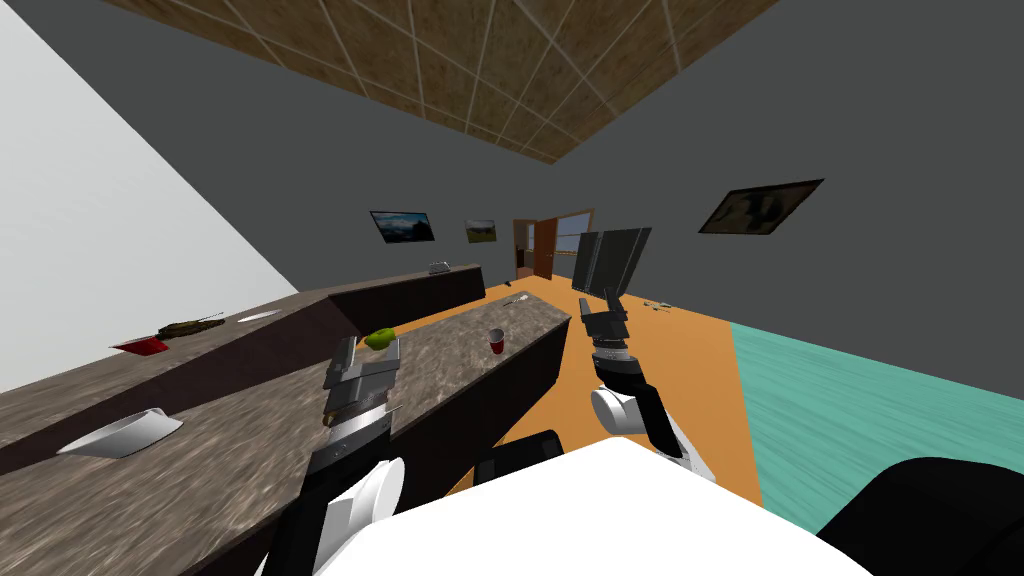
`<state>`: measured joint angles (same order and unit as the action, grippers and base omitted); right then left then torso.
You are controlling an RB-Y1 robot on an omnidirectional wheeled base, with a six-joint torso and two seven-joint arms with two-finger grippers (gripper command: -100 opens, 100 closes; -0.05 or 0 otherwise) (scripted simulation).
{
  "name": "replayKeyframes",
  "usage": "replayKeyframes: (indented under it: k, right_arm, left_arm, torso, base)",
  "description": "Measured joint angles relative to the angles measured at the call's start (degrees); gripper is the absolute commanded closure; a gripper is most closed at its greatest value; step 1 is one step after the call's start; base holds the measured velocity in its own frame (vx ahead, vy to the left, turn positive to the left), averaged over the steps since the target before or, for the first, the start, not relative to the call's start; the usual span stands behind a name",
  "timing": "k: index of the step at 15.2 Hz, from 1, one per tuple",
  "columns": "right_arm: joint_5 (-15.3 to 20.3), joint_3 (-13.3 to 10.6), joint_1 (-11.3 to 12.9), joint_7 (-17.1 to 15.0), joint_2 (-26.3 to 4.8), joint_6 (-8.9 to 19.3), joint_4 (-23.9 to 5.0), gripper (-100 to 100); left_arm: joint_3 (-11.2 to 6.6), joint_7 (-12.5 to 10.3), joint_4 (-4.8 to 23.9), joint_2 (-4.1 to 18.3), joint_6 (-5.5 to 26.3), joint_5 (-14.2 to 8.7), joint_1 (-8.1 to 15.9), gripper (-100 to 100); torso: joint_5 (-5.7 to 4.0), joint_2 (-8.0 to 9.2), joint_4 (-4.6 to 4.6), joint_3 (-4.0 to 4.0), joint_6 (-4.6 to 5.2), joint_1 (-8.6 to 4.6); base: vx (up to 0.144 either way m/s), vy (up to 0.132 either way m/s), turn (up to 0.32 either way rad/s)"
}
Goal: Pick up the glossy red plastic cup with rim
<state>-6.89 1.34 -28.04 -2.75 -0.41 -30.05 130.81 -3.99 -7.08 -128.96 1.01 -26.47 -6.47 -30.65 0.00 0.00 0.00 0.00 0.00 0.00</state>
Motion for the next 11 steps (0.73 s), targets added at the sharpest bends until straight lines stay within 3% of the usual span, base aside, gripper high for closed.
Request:
replayKeyframes:
  k: [11]
  right_arm:
    - [0.0, 0.0, 0.0, 0.0, 0.0, 0.0, 0.0, 0]
  left_arm:
    - [-1.33, -2.4, 0.1, 8.9, 9.5, -3.4, 1.5, -100]
  torso:
    - [-0.04, -0.04, -0.01, -0.02, 0.01, -0.20]
  base:
    - [0.007, -0.043, -0.018]
